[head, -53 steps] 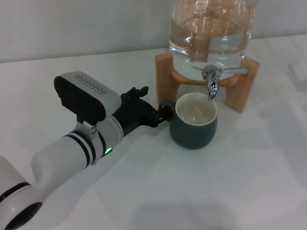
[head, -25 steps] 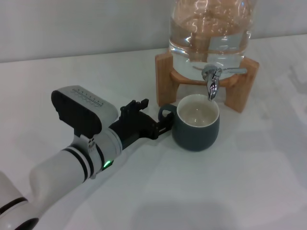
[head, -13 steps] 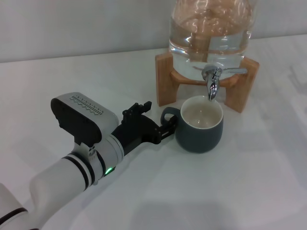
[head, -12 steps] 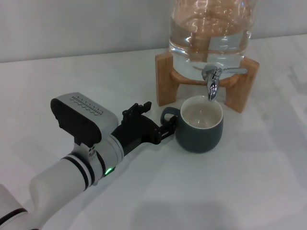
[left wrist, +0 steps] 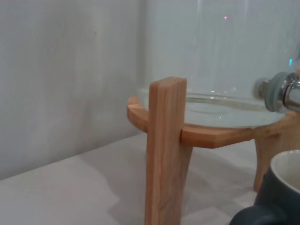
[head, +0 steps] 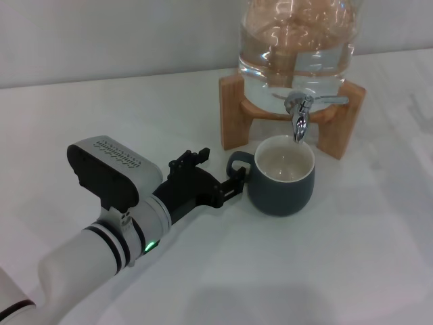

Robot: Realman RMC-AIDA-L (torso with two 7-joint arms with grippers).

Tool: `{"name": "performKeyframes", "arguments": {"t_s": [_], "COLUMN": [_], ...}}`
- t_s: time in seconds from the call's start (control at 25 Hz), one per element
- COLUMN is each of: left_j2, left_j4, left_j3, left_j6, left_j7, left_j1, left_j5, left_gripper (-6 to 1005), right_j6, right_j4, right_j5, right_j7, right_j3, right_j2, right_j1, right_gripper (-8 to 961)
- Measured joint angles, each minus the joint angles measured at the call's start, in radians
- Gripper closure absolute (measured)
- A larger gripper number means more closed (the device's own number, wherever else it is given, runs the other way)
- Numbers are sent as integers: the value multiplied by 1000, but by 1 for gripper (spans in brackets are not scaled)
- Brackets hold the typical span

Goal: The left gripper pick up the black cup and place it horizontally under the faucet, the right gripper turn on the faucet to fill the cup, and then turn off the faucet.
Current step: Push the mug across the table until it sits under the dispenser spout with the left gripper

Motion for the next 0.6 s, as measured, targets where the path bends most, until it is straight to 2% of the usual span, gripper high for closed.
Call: {"name": "performKeyframes", "arguments": {"t_s": [0.6], "left_j2": [5], "left_j4": [36], "left_j3": [-8], "left_j6": [64], "left_j7": [2], "left_j1": [59], "left_j5": [38], "left_gripper": [189], "right_j6": [-2], "right_j4": [-1], "right_j5": [0], "right_j7": [0], "right_j3": [2], "right_j2": [-2], "right_j1": [-1], "right_gripper": [145]}}
